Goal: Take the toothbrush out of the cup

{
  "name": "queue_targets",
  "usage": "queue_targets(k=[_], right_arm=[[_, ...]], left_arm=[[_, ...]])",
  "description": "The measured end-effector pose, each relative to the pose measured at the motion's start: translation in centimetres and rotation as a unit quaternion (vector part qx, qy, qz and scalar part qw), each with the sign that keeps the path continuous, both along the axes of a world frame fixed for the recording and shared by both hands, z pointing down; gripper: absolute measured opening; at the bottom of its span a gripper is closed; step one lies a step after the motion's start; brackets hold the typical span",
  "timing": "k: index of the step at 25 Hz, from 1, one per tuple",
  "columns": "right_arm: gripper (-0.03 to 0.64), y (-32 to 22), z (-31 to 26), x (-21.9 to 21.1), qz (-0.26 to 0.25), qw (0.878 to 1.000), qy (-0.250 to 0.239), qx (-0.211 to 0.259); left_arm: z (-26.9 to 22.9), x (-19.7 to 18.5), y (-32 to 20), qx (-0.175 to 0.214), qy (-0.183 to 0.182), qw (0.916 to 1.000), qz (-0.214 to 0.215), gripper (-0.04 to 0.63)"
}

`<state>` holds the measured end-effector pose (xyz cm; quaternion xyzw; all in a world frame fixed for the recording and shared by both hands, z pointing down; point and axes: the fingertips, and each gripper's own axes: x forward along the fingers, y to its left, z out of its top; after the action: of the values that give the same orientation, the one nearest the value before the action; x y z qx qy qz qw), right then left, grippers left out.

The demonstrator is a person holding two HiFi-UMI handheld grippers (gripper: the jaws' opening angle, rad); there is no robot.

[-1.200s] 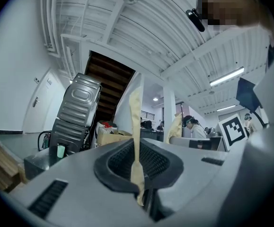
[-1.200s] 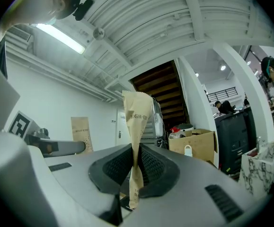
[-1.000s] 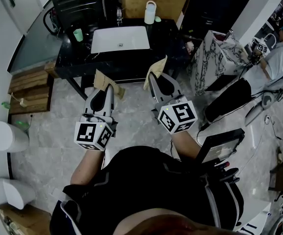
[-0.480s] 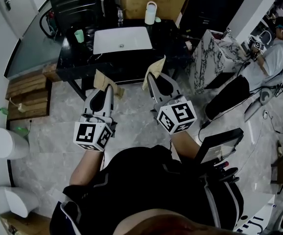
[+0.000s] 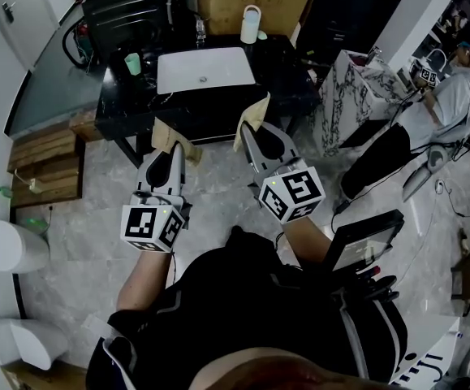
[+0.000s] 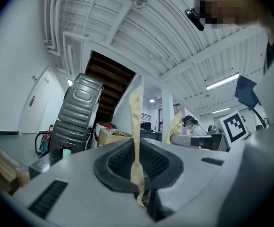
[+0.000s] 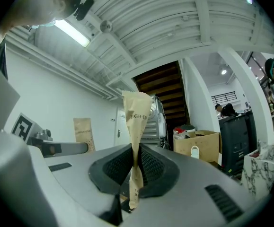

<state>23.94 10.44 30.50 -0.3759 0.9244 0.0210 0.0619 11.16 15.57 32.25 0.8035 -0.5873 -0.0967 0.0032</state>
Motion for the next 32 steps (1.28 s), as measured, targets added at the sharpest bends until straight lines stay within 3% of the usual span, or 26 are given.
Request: queue_targets(k=[16,32], right_arm=[[0.040,-9.5,-0.3,-6.1,-0.021,1.000,-0.013,0.000],[0.040,-20.9,0.2,-7.2,-0.012,0.999,-0.032,-0.021]], left_arm=[[-0.7,-5.0,-8.8,-0.002,-0.019,0.9997,-0.018,0.026],[-0.9,-6.6,-20.8,-0.018,-0.024,0.9994,-0.018,0.026]])
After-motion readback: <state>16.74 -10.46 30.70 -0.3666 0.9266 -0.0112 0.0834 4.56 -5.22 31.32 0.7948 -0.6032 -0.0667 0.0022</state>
